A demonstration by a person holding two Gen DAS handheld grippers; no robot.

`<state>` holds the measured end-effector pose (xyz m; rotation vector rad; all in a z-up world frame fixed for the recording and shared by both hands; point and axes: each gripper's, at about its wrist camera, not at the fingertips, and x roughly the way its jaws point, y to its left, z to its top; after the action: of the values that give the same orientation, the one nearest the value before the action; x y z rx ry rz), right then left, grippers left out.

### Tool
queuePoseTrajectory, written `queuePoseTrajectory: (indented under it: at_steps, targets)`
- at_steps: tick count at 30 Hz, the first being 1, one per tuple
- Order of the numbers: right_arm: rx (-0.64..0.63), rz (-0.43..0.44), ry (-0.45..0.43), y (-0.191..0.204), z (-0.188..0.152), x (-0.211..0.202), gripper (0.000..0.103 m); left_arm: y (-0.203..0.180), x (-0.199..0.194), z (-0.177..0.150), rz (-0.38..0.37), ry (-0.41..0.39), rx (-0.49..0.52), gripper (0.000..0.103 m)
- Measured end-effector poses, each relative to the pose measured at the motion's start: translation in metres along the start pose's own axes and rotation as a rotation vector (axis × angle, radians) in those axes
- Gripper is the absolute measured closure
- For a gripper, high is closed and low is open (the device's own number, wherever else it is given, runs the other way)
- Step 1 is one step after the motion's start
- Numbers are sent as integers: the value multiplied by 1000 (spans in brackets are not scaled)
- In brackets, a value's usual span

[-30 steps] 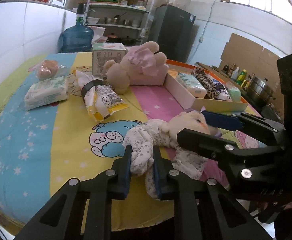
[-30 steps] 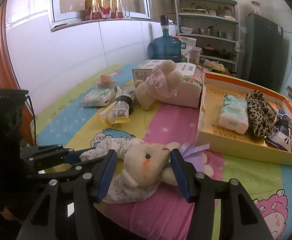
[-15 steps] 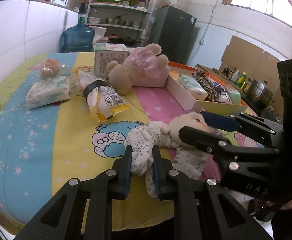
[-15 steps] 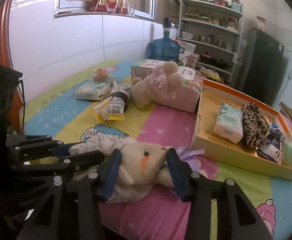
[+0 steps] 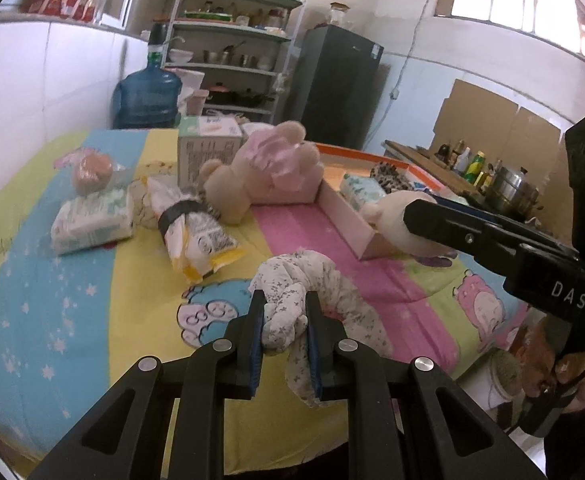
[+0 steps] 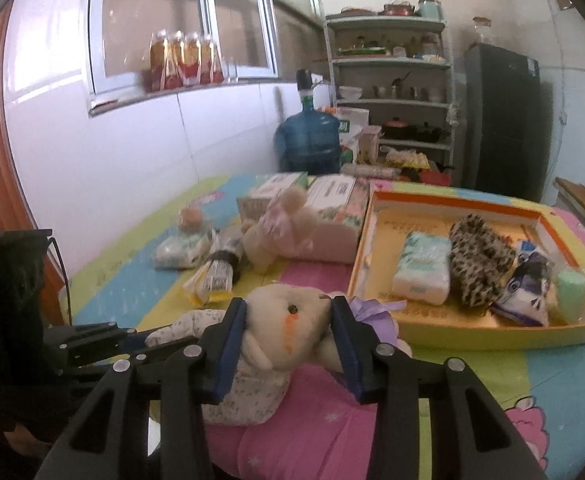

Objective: Organize soft objects
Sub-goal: 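Lift and carry the cloth ring and teddy bear over the box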

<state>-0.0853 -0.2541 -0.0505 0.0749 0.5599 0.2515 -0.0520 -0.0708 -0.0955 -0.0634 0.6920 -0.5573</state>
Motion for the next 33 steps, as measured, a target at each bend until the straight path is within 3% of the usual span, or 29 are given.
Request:
queuePoseTrajectory:
  at_steps: [11,20,33]
  targets:
    - [3,-41,-67,-11,16,-19,60,-16,-17,22,4,-62,70,85]
    - [17,-83,-110,-28,25,-36,60,-34,-26,45,-36,-102,109,85]
    - [52,-150,-149,-62,32,-54,60,-70,-7,82,-106,-129,145,85]
